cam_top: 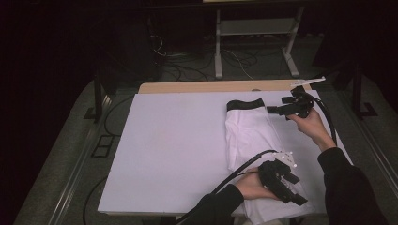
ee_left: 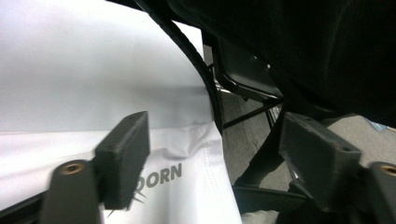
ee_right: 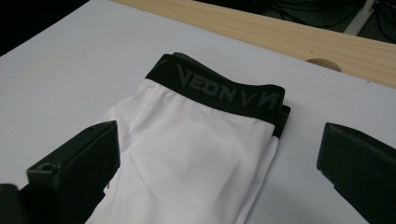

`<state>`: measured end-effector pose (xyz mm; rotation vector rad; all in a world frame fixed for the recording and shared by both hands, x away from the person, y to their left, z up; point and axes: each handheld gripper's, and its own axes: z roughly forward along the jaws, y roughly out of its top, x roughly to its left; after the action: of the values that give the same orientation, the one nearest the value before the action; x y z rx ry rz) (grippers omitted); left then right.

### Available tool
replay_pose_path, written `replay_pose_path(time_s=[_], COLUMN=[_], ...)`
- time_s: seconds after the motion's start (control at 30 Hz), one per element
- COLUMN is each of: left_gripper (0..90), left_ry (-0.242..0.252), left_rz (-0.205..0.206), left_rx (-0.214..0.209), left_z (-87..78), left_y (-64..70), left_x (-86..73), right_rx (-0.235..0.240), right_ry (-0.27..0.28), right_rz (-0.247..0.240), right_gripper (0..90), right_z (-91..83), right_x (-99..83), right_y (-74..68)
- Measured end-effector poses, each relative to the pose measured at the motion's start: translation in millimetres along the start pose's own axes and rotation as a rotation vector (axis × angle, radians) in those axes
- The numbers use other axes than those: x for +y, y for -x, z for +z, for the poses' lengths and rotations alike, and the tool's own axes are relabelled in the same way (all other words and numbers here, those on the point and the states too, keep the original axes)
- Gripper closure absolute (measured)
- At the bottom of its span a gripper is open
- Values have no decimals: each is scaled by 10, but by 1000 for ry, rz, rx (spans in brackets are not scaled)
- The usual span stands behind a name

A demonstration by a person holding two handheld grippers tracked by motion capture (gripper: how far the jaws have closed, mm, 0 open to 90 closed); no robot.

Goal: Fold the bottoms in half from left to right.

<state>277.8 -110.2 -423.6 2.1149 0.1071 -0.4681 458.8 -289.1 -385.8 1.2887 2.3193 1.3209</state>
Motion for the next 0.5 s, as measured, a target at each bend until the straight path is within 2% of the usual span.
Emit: replay_pose_path(time_s=[0.17,0.27,0.5], left_gripper=[64,1,0], left_ry=[57,65,99], left_rz=[-8,-6,-8], left_rx=[28,57,121], left_z=[-133,-212,-401], left_y=[-16,-31,-89], left_x=[23,36,25], right_rx=[-3,-3,-4], right_ry=[7,9,11], right_rz=[2,1,6], right_gripper=[0,0,0], right_z=[-22,-29,-40], right_x=[-11,-21,-61], right_y=[-9,-10,-4])
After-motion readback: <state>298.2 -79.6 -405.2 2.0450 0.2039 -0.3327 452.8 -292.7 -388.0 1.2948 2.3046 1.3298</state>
